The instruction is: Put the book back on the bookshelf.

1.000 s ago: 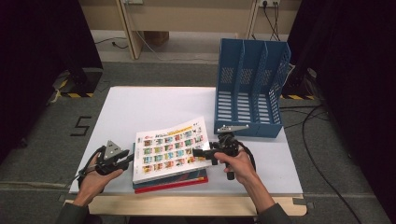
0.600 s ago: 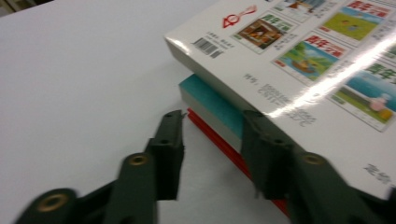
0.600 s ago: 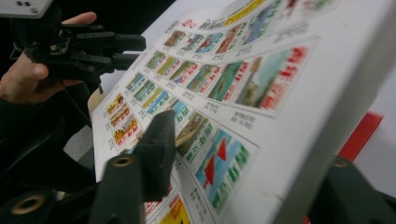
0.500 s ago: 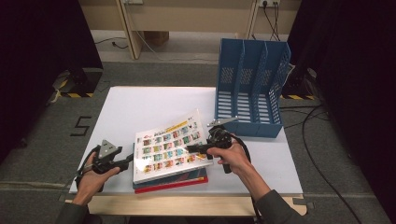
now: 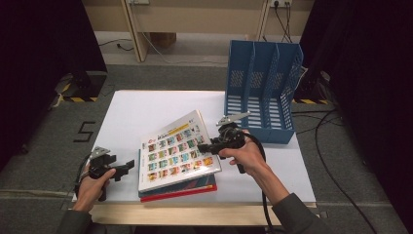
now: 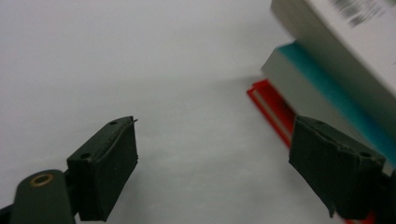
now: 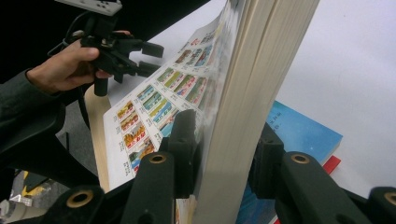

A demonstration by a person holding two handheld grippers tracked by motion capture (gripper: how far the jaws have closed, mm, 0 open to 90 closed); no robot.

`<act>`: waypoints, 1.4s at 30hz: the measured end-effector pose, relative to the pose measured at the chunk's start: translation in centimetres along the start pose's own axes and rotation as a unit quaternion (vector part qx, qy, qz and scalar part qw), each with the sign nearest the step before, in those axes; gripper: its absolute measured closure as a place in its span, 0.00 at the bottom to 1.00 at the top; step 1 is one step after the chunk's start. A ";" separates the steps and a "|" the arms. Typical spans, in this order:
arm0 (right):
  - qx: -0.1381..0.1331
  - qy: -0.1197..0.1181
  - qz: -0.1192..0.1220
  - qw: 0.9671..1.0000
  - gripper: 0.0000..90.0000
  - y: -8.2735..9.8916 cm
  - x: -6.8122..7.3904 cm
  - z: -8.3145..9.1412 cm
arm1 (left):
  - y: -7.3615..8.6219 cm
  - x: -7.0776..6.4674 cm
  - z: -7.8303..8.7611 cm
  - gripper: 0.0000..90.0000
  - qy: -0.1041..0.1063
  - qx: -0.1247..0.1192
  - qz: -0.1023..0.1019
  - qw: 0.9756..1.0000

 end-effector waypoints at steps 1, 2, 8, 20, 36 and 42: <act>0.001 0.000 0.002 1.000 0.76 0.0 0.1 0.0 | 0.0 -0.1 -0.1 0.17 -0.008 0.006 -0.014 1.000; 0.001 0.000 0.001 1.000 0.76 -0.1 0.1 0.0 | 0.1 -0.2 -0.2 0.17 -0.012 0.009 -0.025 1.000; 0.008 -0.007 -0.003 1.000 0.77 -1.2 0.4 -0.6 | 0.5 -1.4 -0.9 0.14 -0.014 0.028 -0.064 0.997; 0.012 -0.023 0.002 1.000 0.78 -2.4 1.3 -2.1 | 0.0 -0.9 1.4 0.39 0.016 -0.015 0.005 1.000; 0.002 -0.005 -0.009 1.000 0.75 -2.6 1.6 2.1 | -1.7 -5.5 2.1 0.32 0.025 -0.031 -0.068 0.997; 0.027 -0.014 -0.027 0.999 0.73 -2.2 1.0 0.7 | -1.5 -5.8 1.8 0.37 0.030 -0.022 -0.070 0.997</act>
Point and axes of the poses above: each handheld gripper's, and its own axes: z roughly backward along the jaws, y roughly out of its underside, x roughly to its left, the point moved 3 cm from there along -z, roughly forward along the jaws, and after that the axes turned 7 degrees about -y, right-handed, at the moved point
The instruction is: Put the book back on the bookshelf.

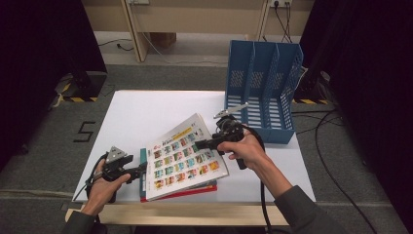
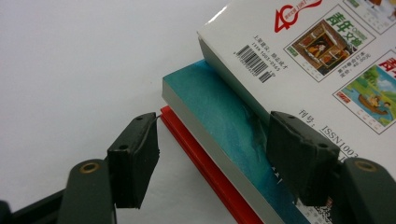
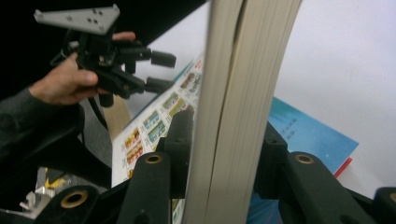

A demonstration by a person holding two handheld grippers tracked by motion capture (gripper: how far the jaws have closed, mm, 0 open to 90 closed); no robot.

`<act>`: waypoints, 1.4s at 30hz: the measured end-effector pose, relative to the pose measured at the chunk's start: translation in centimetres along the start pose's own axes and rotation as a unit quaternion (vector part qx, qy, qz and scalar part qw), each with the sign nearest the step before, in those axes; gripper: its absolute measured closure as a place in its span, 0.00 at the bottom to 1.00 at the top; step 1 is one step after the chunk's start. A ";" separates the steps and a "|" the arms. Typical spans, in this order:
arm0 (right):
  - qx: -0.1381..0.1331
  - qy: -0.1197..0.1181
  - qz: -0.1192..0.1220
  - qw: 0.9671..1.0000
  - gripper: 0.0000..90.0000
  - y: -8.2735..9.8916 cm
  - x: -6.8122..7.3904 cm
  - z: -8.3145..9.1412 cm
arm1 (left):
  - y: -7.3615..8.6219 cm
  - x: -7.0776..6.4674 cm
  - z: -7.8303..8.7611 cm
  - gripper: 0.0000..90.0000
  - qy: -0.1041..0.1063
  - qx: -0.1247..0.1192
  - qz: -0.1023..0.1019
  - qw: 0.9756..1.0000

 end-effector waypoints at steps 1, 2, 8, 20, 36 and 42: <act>0.006 -0.001 0.000 1.000 0.74 0.1 -0.1 -0.1 | 0.0 0.0 0.0 0.37 0.000 -0.001 -0.002 1.000; 0.009 -0.001 -0.003 1.000 0.75 0.2 -0.2 -0.2 | 0.0 0.0 0.0 0.36 0.000 -0.001 0.000 1.000; 0.029 0.025 0.002 0.999 0.81 1.4 -1.1 -0.5 | 0.1 0.1 -0.2 0.32 0.002 -0.004 0.006 1.000; 0.022 0.057 0.042 0.997 0.82 -1.3 0.8 3.1 | 0.4 2.2 0.0 0.17 0.022 -0.039 0.085 0.995; 0.023 0.136 0.070 0.988 0.82 -2.4 2.9 9.3 | 3.2 6.4 -1.7 0.15 -0.046 0.033 0.039 0.998; 0.018 0.164 0.078 0.983 0.82 -1.9 3.8 12.1 | 3.2 6.4 -1.6 0.16 -0.042 0.032 0.040 0.998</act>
Point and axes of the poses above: each handheld gripper's, and its own axes: z roughly backward along the jaws, y roughly out of its underside, x roughly to its left, the point moved 3 cm from there along -z, roughly forward along the jaws, and after that the axes turned 7 degrees about -y, right-handed, at the moved point
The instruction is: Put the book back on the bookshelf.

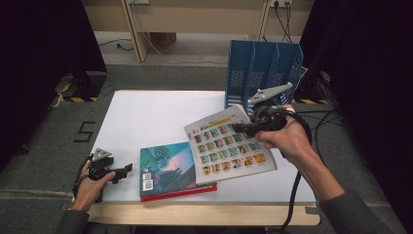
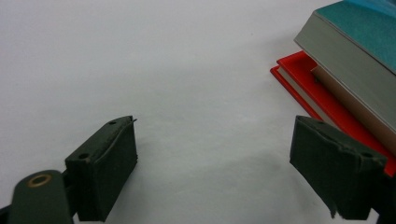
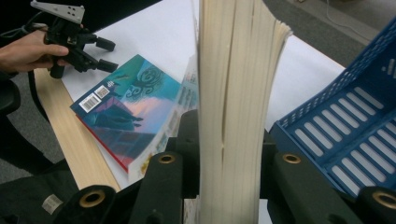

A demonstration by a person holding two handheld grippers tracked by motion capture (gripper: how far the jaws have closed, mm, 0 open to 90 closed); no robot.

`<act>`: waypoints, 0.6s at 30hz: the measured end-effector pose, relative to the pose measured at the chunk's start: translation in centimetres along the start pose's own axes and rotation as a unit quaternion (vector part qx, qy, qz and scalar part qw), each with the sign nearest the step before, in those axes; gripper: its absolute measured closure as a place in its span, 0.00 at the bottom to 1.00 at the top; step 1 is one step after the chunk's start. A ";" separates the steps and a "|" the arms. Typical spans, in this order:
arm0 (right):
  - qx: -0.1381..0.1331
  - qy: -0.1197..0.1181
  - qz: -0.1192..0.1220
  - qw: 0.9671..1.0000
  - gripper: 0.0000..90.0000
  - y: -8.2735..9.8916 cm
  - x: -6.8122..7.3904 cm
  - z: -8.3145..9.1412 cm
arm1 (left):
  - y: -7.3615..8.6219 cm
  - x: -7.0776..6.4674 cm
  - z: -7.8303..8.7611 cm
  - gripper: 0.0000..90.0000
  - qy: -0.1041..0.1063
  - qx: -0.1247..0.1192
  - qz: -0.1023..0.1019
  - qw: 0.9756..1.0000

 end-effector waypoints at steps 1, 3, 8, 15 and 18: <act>0.004 -0.003 0.000 1.000 0.82 0.2 0.1 0.5 | 0.0 0.0 0.0 0.16 0.000 0.000 0.000 1.000; 0.003 0.007 0.000 1.000 0.82 0.8 0.1 1.8 | 0.0 -0.1 -0.1 0.15 -0.001 0.000 -0.002 1.000; 0.005 0.026 -0.003 1.000 0.82 1.5 -0.1 3.4 | 0.0 -0.1 -0.1 0.15 0.000 0.000 -0.002 1.000; 0.027 0.051 -0.009 0.998 0.81 2.9 -0.8 4.2 | 0.0 -0.1 -0.1 0.14 0.000 0.002 -0.004 1.000; 0.031 0.055 -0.015 0.998 0.81 3.2 -1.1 4.1 | 0.0 -0.2 -0.2 0.12 -0.001 0.004 -0.011 1.000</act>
Point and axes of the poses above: each handheld gripper's, and its own axes: z roughly backward along the jaws, y roughly out of its underside, x roughly to its left, the point moved 3 cm from there along -z, roughly forward along the jaws, and after that the axes turned 7 degrees about -y, right-handed, at the moved point
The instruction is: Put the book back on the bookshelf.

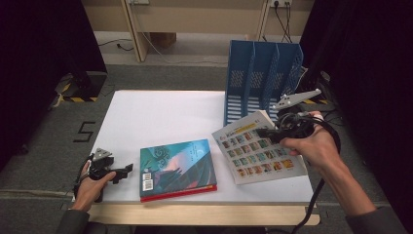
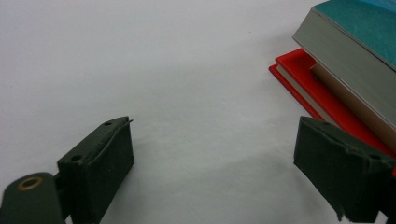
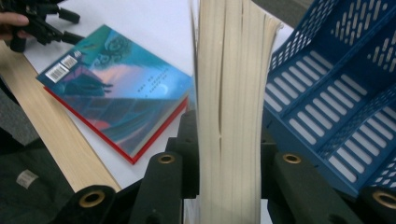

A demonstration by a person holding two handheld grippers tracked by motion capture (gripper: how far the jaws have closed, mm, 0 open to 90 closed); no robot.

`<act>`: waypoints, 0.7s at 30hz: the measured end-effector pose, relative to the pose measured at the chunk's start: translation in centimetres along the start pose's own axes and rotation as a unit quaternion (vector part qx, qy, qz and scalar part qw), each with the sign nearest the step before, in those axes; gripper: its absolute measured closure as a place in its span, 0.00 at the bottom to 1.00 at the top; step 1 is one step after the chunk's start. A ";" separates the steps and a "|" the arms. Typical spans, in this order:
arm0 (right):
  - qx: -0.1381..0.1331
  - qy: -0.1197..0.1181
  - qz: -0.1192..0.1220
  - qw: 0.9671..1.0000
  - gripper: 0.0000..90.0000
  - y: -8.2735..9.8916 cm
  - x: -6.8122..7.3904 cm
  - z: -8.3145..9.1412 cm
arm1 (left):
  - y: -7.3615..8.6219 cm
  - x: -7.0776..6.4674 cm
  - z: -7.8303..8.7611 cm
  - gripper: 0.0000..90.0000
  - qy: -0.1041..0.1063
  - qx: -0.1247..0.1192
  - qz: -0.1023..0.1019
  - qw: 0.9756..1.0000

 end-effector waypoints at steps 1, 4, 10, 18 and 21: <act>0.007 0.000 -0.006 1.000 0.81 0.3 -0.2 -0.3 | 0.0 0.0 0.0 0.12 0.000 0.000 0.000 1.000; 0.004 -0.006 -0.013 1.000 0.81 0.4 -0.6 -0.9 | 0.0 0.0 0.0 0.12 0.000 0.000 0.000 1.000; 0.002 -0.010 -0.027 1.000 0.80 -0.5 -1.6 -2.4 | 0.0 -0.1 0.0 0.12 0.000 0.001 -0.002 1.000; 0.013 -0.009 -0.021 1.000 0.76 -0.9 -1.3 -3.4 | 0.0 0.0 0.0 0.11 0.001 0.001 -0.002 1.000; 0.013 -0.013 -0.015 1.000 0.76 -1.2 -0.9 -3.6 | 0.0 -0.1 0.0 0.11 -0.001 0.001 -0.005 1.000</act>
Point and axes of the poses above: each handheld gripper's, and its own axes: z roughly backward along the jaws, y roughly out of its underside, x roughly to its left, the point moved 3 cm from there along -z, roughly forward along the jaws, and after that the axes turned 7 degrees about -y, right-handed, at the moved point
